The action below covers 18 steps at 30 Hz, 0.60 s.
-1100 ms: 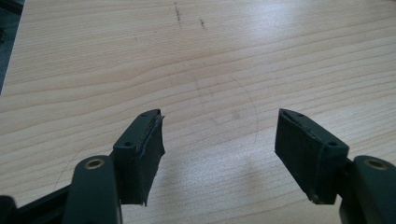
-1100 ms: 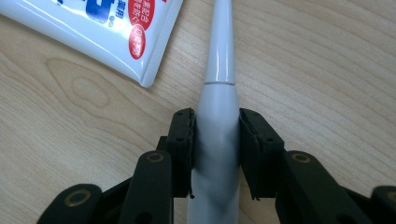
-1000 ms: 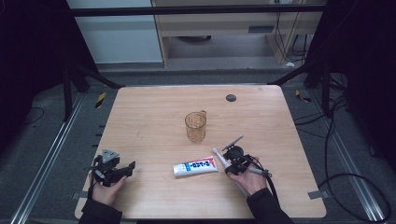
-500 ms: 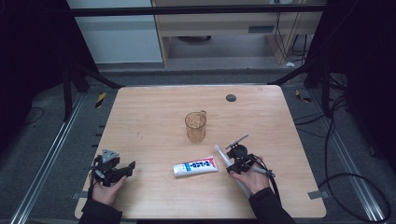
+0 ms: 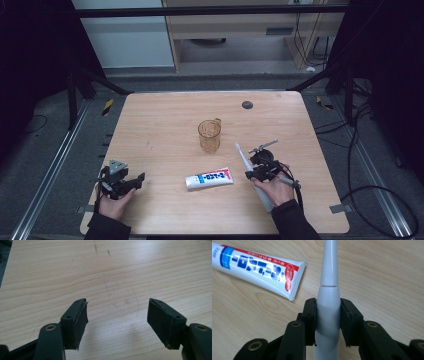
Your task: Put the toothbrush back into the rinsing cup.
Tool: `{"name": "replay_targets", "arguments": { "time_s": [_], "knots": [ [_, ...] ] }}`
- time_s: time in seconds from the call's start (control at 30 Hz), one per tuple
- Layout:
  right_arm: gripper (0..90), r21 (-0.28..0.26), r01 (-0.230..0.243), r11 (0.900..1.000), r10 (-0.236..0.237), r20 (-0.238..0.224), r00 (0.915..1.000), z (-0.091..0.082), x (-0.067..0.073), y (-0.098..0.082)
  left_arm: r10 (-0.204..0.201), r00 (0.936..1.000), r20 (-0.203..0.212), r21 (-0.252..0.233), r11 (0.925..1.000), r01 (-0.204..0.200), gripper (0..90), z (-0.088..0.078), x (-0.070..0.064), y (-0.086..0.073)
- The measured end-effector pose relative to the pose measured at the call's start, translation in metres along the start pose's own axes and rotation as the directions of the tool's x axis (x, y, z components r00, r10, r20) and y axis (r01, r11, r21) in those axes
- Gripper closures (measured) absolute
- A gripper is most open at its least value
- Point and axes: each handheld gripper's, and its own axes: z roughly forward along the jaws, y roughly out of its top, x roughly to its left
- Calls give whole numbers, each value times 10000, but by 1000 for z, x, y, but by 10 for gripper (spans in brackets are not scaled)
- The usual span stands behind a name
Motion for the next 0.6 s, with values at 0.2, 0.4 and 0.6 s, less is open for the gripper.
{"name": "replay_targets", "arguments": {
  "time_s": [0.2, 0.4, 0.6],
  "knots": [
    [677, -555, -101, 9984, 103, 37, 9999, -11, -1, 2, 10, 10000, -15, -2, 10000, -10, 317, 0, 0, 0],
    [677, -1491, -75, 9888, 93, 113, 9999, -22, -2, 4, 26, 10000, -21, 0, 10000, -26, 317, 0, 0, 0],
    [676, -2495, -172, 9682, 230, 204, 9995, -31, -5, 5, 22, 10000, -28, -44, 10000, -22, 317, 0, 0, 0]
  ]
}}
